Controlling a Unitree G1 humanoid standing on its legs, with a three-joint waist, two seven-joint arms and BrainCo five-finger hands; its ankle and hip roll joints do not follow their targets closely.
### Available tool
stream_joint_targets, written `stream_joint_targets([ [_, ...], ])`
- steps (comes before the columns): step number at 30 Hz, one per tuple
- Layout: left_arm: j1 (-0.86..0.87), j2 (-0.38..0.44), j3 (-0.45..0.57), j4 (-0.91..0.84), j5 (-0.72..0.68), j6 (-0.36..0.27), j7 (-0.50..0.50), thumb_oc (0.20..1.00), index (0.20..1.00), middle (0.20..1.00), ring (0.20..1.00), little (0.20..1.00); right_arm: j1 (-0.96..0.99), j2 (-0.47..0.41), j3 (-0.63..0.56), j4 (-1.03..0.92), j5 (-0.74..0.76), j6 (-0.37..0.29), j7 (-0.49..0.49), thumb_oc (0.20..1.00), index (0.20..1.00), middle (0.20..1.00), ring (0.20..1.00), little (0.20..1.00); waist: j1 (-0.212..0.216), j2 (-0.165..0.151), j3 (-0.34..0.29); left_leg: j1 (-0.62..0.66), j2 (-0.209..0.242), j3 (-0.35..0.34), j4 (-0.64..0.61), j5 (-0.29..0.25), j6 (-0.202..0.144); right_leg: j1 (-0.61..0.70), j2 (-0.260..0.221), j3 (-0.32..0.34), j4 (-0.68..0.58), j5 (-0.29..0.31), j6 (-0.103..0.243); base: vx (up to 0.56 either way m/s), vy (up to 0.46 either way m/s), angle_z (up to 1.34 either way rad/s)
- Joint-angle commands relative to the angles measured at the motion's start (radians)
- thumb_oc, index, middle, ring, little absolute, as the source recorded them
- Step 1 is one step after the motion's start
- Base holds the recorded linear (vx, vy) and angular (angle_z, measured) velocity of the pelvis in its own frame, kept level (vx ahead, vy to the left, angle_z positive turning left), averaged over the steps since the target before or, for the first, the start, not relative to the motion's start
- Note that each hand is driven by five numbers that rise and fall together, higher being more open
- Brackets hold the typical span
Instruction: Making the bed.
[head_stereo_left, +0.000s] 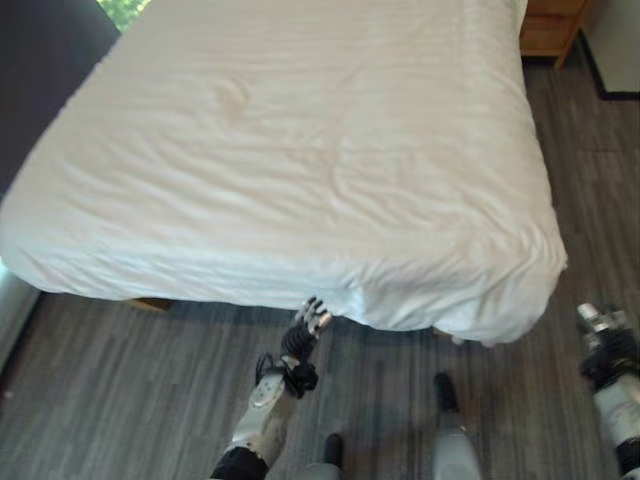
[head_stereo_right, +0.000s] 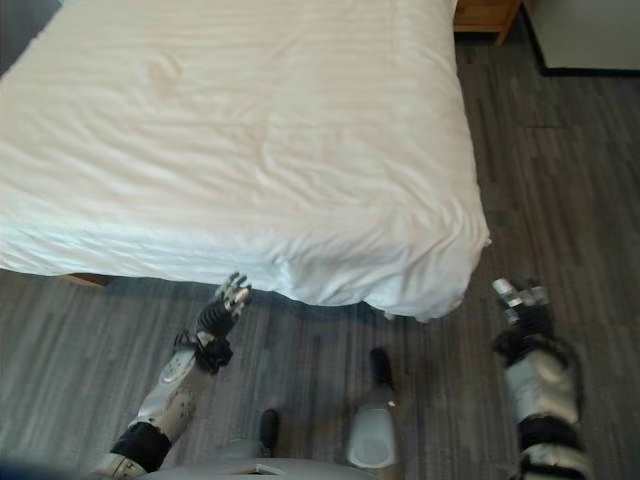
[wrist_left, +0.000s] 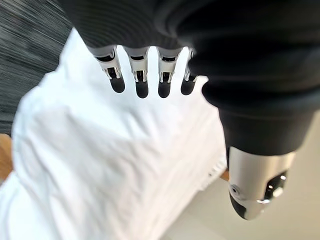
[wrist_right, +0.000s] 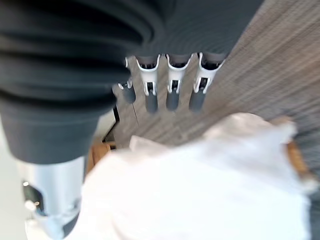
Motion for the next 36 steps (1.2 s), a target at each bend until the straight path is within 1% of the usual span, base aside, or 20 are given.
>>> stream_joint_targets([
  [1,-0.006,-0.036,-0.023,-0.028,0.086,-0.048,0.007,1.0,1.0,1.0,1.0,1.0,0.057,0.034,0.077,-0.141,-0.092,-0.051,0.029,1.0,1.0,1.0,1.0,1.0,-0.009,0.005,-0.021,0.018,-0.047,-0.016,-0.027,0.042,0.043,-0.045,0.044,-0.118,-0.039,0.018,0.053,-0.28,0.217,-0.45],
  [3,-0.02,-0.03,-0.046,-0.059,0.104,-0.051,0.013,1.0,1.0,1.0,1.0,1.0,0.093,0.086,0.114,-0.181,-0.113,-0.054,0.043,1.0,1.0,1.0,1.0,1.0,-0.019,0.002,-0.007,0.024,-0.052,0.014,-0.027,0.051,0.049,-0.044,0.02,-0.163,-0.039,0.028,0.062,-0.26,0.132,-0.66],
  [4,-0.037,-0.02,-0.067,-0.075,0.115,-0.054,0.022,1.0,1.0,1.0,1.0,1.0,0.105,0.108,0.151,-0.201,-0.137,-0.059,0.04,1.0,1.0,1.0,1.0,1.0,-0.016,0.009,0.009,0.017,-0.047,0.043,-0.027,0.066,0.06,-0.025,0.001,-0.239,-0.039,0.01,0.051,-0.18,0.05,-0.66],
  [5,-0.037,-0.02,-0.068,-0.075,0.115,-0.054,0.022,1.0,1.0,1.0,1.0,1.0,0.106,0.109,0.152,-0.202,-0.137,-0.059,0.039,1.0,1.0,1.0,1.0,1.0,-0.016,0.01,0.012,0.021,-0.045,0.043,-0.027,0.064,0.06,-0.021,0.003,-0.24,-0.039,0.008,0.05,-0.28,0.077,-0.78],
  [6,-0.039,-0.017,-0.076,-0.082,0.113,-0.055,0.02,1.0,1.0,1.0,1.0,1.0,0.115,0.105,0.168,-0.212,-0.161,-0.059,0.039,1.0,1.0,1.0,1.0,1.0,-0.01,0.013,0.02,0.019,-0.042,0.067,-0.027,0.072,0.063,0.002,-0.011,-0.286,-0.027,-0.006,0.034,-0.43,0.069,-0.76],
  [7,-0.048,-0.022,-0.105,-0.104,0.096,-0.052,0.009,1.0,1.0,1.0,1.0,1.0,0.12,0.074,0.222,-0.228,-0.239,-0.063,0.044,1.0,1.0,1.0,1.0,1.0,0.011,0.02,0.021,0.013,-0.035,0.157,-0.027,0.091,0.071,0.083,-0.04,-0.347,0.067,-0.054,-0.004,-0.44,0.071,-0.95],
  [10,-0.052,-0.022,-0.122,-0.122,0.098,-0.056,0.008,1.0,1.0,1.0,1.0,1.0,0.131,0.063,0.243,-0.259,-0.263,-0.065,0.053,1.0,1.0,1.0,1.0,1.0,0.022,0.022,0.006,0.003,-0.027,0.213,-0.027,0.106,0.074,0.134,-0.062,-0.362,0.107,-0.082,-0.011,-0.3,0.025,-1.05],
  [13,-0.072,-0.012,-0.134,-0.183,0.116,-0.065,0.034,1.0,1.0,1.0,1.0,1.0,0.102,0.029,0.293,-0.319,-0.318,-0.071,0.061,1.0,1.0,1.0,1.0,1.0,0.07,0.03,-0.039,-0.021,0.021,0.383,-0.027,0.141,0.063,0.247,-0.118,-0.515,0.128,-0.117,-0.007,-0.27,-0.079,-1.13],
  [14,-0.073,-0.012,-0.134,-0.183,0.116,-0.065,0.034,1.0,1.0,1.0,1.0,1.0,0.102,0.029,0.293,-0.319,-0.318,-0.071,0.061,1.0,1.0,1.0,1.0,1.0,0.072,0.03,-0.04,-0.023,0.022,0.385,-0.027,0.143,0.063,0.245,-0.118,-0.514,0.125,-0.114,-0.008,-0.11,-0.071,-1.51],
  [17,-0.073,-0.002,-0.134,-0.19,0.121,-0.072,0.038,1.0,1.0,1.0,1.0,1.0,0.063,0.012,0.325,-0.328,-0.354,-0.07,0.058,1.0,1.0,1.0,1.0,1.0,0.115,0.027,-0.069,-0.026,0.051,0.474,-0.027,0.161,0.053,0.301,-0.125,-0.617,0.083,-0.114,0.001,-0.09,-0.122,-1.53],
  [18,-0.073,-0.001,-0.134,-0.19,0.121,-0.072,0.038,1.0,1.0,1.0,1.0,1.0,0.064,0.012,0.325,-0.328,-0.355,-0.069,0.057,1.0,1.0,1.0,1.0,1.0,0.117,0.027,-0.068,-0.025,0.051,0.476,-0.027,0.16,0.052,0.303,-0.124,-0.616,0.08,-0.113,0.001,-0.02,-0.238,-1.29],
  [19,-0.059,-0.004,-0.134,-0.191,0.112,-0.074,0.036,1.0,1.0,1.0,1.0,1.0,0.066,0.017,0.335,-0.333,-0.339,-0.07,0.059,1.0,1.0,1.0,1.0,1.0,0.109,0.022,-0.078,-0.014,0.075,0.503,-0.015,0.171,0.037,0.305,-0.073,-0.571,0.024,-0.134,-0.01,0.02,-0.305,-1.36],
  [21,-0.061,-0.032,-0.119,-0.171,0.033,-0.073,0.033,1.0,1.0,1.0,1.0,1.0,0.056,-0.002,0.347,-0.343,-0.342,-0.067,0.063,1.0,1.0,1.0,1.0,1.0,0.098,0.027,-0.063,-0.019,0.12,0.528,0.099,0.171,0.013,0.315,-0.034,-0.522,-0.028,-0.145,-0.028,0.01,-0.322,-1.07],
  [24,-0.073,-0.062,-0.117,-0.169,-0.003,-0.086,0.043,1.0,1.0,1.0,1.0,1.0,0.05,-0.053,0.378,-0.37,-0.342,-0.077,0.081,1.0,1.0,1.0,1.0,1.0,0.113,0.048,-0.018,-0.095,0.189,0.385,0.301,0.282,-0.026,0.326,0.04,-0.428,-0.039,-0.191,-0.077,-0.05,-0.189,-1.11],
  [25,-0.069,-0.071,-0.119,-0.174,-0.004,-0.088,0.05,1.0,1.0,1.0,1.0,1.0,0.049,-0.068,0.386,-0.366,-0.353,-0.078,0.077,1.0,1.0,1.0,1.0,1.0,0.127,0.046,-0.005,-0.112,0.174,0.293,0.316,0.297,-0.018,0.327,0.049,-0.395,-0.039,-0.198,-0.085,0.04,-0.133,-1.38],
  [28,-0.077,-0.093,-0.15,-0.171,0.001,-0.096,0.046,1.0,1.0,1.0,1.0,1.0,0.076,-0.086,0.397,-0.369,-0.352,-0.083,0.098,1.0,1.0,1.0,1.0,1.0,0.147,0.012,0.01,-0.14,0.028,0.041,0.248,0.195,0.008,0.314,0.065,-0.258,-0.039,-0.194,-0.085,0.18,-0.167,-1.35],
  [29,-0.084,-0.094,-0.162,-0.164,0.006,-0.097,0.045,1.0,1.0,1.0,1.0,1.0,0.076,-0.085,0.401,-0.365,-0.34,-0.087,0.102,1.0,1.0,1.0,1.0,1.0,0.148,0.01,0.009,-0.14,0.015,0.026,0.202,0.169,0.015,0.316,0.071,-0.236,-0.039,-0.197,-0.085,0.27,-0.143,-0.79],
  [33,-0.082,-0.092,-0.173,-0.151,0.031,-0.098,0.052,1.0,1.0,1.0,1.0,1.0,0.072,-0.098,0.418,-0.351,-0.34,-0.089,0.112,1.0,1.0,1.0,1.0,1.0,0.157,0.026,0.004,-0.148,-0.016,0.042,0.056,0.216,0.024,0.331,0.102,-0.193,-0.039,-0.214,-0.084,0.2,-0.016,-0.57],
  [35,-0.072,-0.096,-0.171,-0.147,0.044,-0.099,0.059,1.0,1.0,1.0,1.0,1.0,0.068,-0.101,0.425,-0.344,-0.355,-0.087,0.109,1.0,1.0,1.0,1.0,1.0,0.17,0.034,0.001,-0.191,-0.055,0.072,0.006,0.268,0.027,0.347,0.125,-0.173,-0.039,-0.228,-0.086,0.29,-0.009,-0.89],
  [36,-0.058,-0.106,-0.17,-0.143,0.043,-0.099,0.06,1.0,1.0,1.0,1.0,1.0,0.065,-0.101,0.431,-0.339,-0.374,-0.082,0.103,1.0,1.0,1.0,1.0,1.0,0.193,0.043,-0.001,-0.255,-0.086,0.133,-0.015,0.31,0.028,0.379,0.155,-0.145,-0.039,-0.254,-0.095,0.42,0.001,-1.38],
])
